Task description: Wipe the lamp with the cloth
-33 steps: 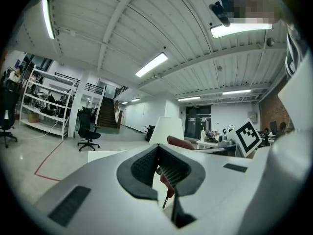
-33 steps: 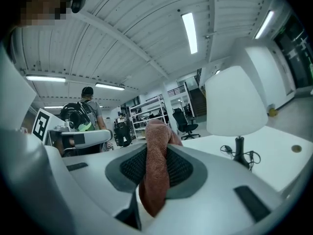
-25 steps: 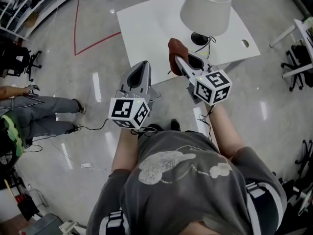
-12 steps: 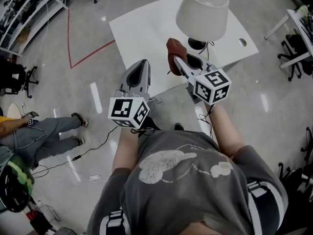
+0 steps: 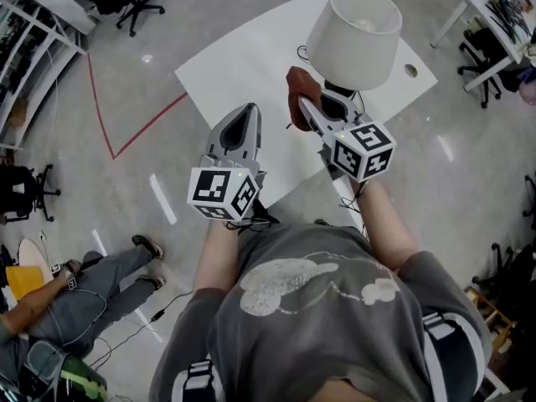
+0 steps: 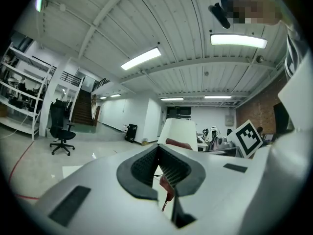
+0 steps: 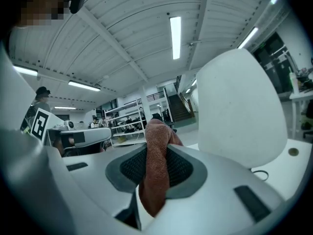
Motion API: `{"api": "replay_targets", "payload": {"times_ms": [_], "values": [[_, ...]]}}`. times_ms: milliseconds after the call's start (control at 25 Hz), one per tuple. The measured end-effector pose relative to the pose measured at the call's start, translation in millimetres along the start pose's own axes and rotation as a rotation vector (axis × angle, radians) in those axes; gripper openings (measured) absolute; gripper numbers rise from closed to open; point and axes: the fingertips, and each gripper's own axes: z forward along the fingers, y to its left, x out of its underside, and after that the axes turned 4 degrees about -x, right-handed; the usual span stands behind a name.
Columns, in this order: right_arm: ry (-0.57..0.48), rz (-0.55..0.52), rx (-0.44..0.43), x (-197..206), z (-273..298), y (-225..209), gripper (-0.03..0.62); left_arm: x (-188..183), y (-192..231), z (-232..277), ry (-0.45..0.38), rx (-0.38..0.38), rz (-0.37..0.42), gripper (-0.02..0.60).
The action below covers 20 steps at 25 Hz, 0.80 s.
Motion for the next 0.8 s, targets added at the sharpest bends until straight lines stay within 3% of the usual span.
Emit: {"api": "replay_targets", "payload": {"times_ms": [480, 800], "values": [[-0.098, 0.001, 0.196, -57.9, 37.7, 0.6, 0.091, -41.4, 29.4, 50.9, -0.005, 0.225, 0.003, 0.008], [-0.207, 0.035, 0.39, -89.7, 47.7, -22.0, 0.089, -47.1, 38.0, 84.1, 0.009, 0.392, 0.017, 0.008]]}}
